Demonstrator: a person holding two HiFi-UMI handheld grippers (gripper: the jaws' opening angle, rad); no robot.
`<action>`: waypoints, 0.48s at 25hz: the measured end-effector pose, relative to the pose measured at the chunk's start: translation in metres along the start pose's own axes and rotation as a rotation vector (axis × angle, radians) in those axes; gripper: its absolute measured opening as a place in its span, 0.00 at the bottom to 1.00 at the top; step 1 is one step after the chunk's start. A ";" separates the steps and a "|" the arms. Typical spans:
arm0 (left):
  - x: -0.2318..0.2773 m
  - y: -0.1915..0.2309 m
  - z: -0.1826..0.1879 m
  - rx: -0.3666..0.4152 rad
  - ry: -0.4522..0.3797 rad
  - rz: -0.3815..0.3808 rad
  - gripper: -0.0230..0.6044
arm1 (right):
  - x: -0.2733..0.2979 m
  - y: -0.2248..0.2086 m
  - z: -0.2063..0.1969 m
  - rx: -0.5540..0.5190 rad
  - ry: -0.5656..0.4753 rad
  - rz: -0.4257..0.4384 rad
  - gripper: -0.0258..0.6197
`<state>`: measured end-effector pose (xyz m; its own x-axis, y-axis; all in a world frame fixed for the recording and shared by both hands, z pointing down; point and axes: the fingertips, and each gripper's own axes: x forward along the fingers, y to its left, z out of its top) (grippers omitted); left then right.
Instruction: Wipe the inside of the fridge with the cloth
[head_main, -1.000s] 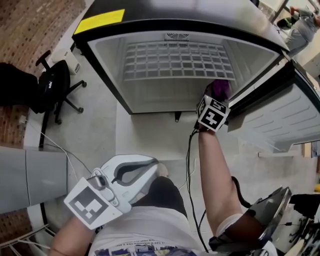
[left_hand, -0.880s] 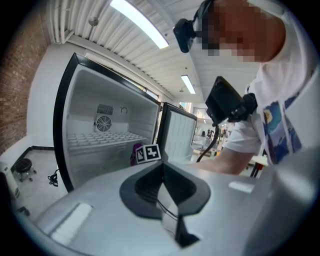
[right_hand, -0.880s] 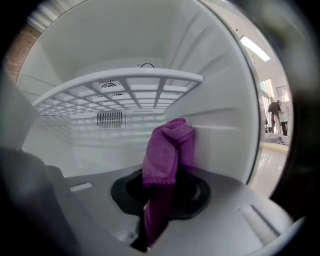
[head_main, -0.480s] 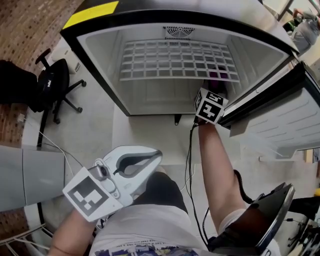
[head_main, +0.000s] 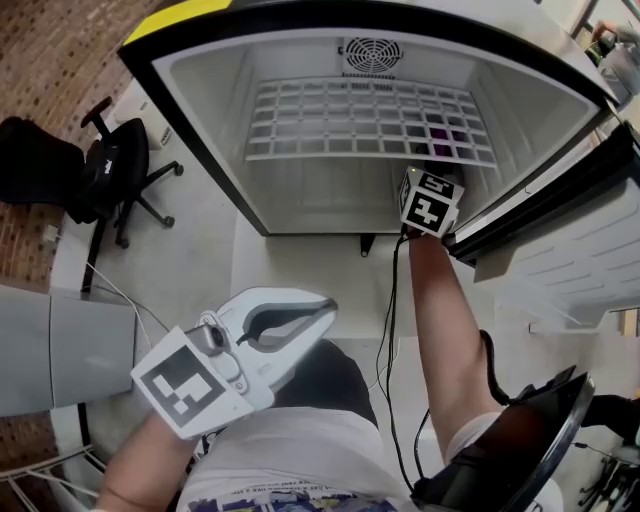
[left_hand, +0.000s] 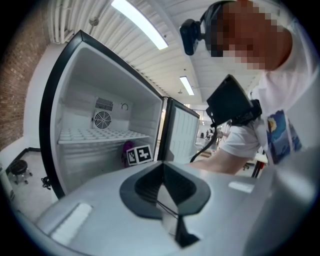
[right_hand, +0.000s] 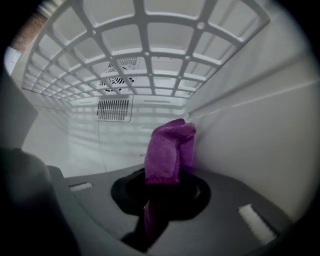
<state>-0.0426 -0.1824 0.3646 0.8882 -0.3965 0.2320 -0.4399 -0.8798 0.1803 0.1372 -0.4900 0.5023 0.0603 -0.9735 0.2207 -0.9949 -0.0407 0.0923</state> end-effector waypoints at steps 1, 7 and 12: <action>0.000 0.001 0.001 -0.001 0.001 0.002 0.05 | 0.003 0.001 0.001 -0.003 -0.006 0.006 0.12; -0.002 0.008 0.006 -0.011 0.001 0.023 0.05 | 0.019 0.006 0.006 -0.013 -0.024 0.042 0.12; 0.001 0.010 0.003 -0.011 0.008 0.024 0.05 | 0.027 0.008 0.001 -0.015 -0.012 0.056 0.12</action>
<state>-0.0462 -0.1925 0.3641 0.8761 -0.4158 0.2440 -0.4630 -0.8668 0.1853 0.1305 -0.5167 0.5076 0.0032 -0.9768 0.2143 -0.9954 0.0174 0.0943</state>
